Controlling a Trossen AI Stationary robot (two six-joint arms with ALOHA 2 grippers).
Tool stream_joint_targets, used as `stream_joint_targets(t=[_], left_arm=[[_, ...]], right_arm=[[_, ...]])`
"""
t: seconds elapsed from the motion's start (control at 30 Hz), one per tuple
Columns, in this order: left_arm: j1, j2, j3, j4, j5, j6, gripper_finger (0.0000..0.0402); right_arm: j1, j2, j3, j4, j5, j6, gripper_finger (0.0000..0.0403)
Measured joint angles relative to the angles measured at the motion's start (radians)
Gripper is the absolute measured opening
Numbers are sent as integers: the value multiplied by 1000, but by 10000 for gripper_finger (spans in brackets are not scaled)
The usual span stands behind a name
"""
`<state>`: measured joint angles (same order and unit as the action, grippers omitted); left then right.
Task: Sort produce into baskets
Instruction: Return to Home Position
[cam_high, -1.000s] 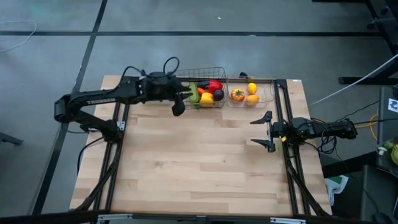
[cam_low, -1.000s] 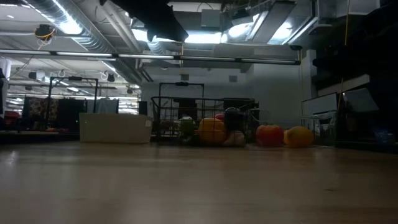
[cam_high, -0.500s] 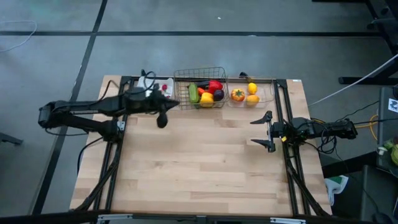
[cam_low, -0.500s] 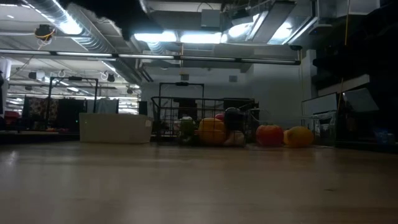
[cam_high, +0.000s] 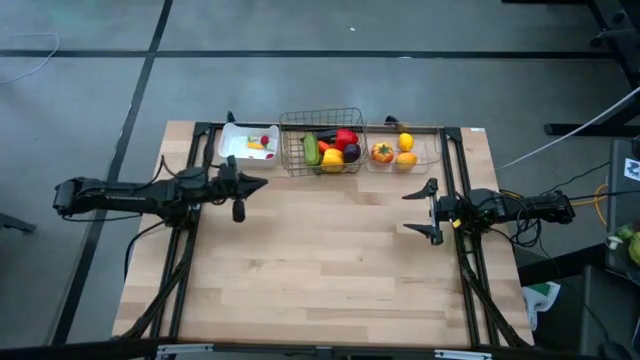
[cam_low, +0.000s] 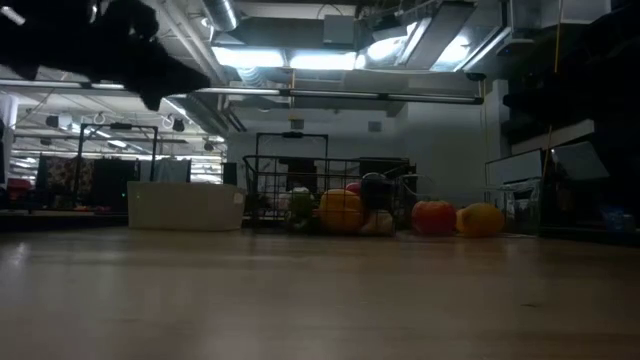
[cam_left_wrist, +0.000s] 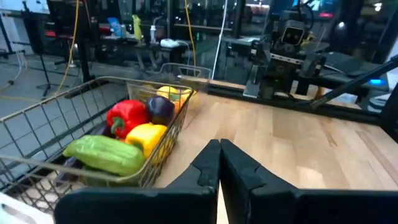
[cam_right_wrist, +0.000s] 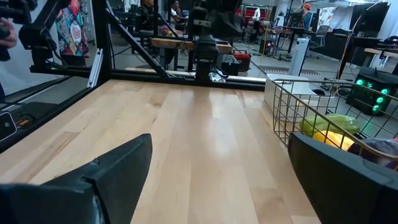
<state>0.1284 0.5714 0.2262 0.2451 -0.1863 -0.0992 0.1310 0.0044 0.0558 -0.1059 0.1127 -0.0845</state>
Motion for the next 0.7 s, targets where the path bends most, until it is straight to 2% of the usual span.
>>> stream_joint_targets(t=[0.5,0.7], left_arm=[[-5,-331,-209,22,0,47,4],[-5,-422,-218,-128,0,48,3]], right_arm=[[0,0,0,0,0,0,372],[0,0,0,0,0,0,372]])
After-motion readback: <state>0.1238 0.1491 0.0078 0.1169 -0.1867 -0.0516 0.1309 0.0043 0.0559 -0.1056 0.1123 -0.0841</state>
